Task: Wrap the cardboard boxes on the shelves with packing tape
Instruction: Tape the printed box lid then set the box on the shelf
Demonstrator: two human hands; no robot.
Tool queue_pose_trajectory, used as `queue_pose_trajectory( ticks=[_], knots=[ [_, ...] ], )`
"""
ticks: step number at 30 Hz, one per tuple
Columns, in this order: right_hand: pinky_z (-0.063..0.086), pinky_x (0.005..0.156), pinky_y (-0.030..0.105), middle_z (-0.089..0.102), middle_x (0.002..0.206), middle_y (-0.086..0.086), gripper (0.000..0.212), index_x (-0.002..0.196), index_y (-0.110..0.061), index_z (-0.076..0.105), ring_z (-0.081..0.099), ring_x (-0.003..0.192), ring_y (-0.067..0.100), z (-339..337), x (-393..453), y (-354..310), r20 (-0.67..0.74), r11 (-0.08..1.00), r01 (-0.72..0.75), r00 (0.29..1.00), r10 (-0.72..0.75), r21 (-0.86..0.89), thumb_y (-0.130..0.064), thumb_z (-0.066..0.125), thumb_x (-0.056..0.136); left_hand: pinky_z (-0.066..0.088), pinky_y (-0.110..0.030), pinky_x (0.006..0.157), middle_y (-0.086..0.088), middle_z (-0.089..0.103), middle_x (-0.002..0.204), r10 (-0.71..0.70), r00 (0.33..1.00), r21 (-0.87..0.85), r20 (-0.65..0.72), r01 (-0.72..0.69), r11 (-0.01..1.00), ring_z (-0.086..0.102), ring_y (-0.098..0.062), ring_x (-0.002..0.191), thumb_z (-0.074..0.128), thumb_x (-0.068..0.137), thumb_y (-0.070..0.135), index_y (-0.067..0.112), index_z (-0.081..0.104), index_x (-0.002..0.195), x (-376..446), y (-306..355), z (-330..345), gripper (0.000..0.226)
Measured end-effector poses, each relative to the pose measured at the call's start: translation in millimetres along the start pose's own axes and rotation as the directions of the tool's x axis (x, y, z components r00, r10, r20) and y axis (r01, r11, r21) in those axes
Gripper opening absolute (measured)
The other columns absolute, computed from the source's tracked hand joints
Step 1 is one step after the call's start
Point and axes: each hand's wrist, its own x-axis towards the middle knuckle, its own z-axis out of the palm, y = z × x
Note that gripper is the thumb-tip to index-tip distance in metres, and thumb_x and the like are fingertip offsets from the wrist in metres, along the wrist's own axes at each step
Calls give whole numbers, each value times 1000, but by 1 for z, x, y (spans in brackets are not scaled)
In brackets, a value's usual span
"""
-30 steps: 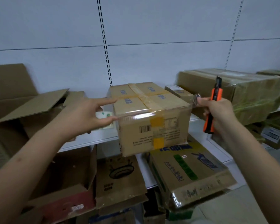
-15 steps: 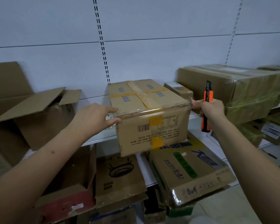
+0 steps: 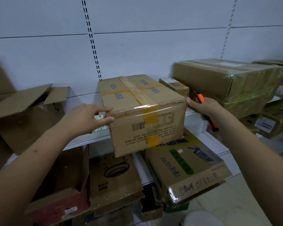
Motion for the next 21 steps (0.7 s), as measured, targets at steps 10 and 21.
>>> queue_pose_trajectory(
  ticks=[10,21],
  knots=[
    [31,54,31,46,65,0,30,71,-15,47,44,59,17,62,-16,-19,-413,934,343,839,-353,-101,-30,57,95,54,-33,83,4,62,134,-34,999,-163,-7,33,986,70,-3,74,50,81,76,49,52,136,-4,5,10,61],
    [33,49,14,47,77,-10,29,109,-11,50,48,63,3,110,-39,-18,-606,899,282,795,-24,334,-39,47,103,39,-23,74,8,58,140,4,999,-236,-35,-12,972,63,-11,115,58,90,59,39,52,140,-4,18,15,54]
  ],
)
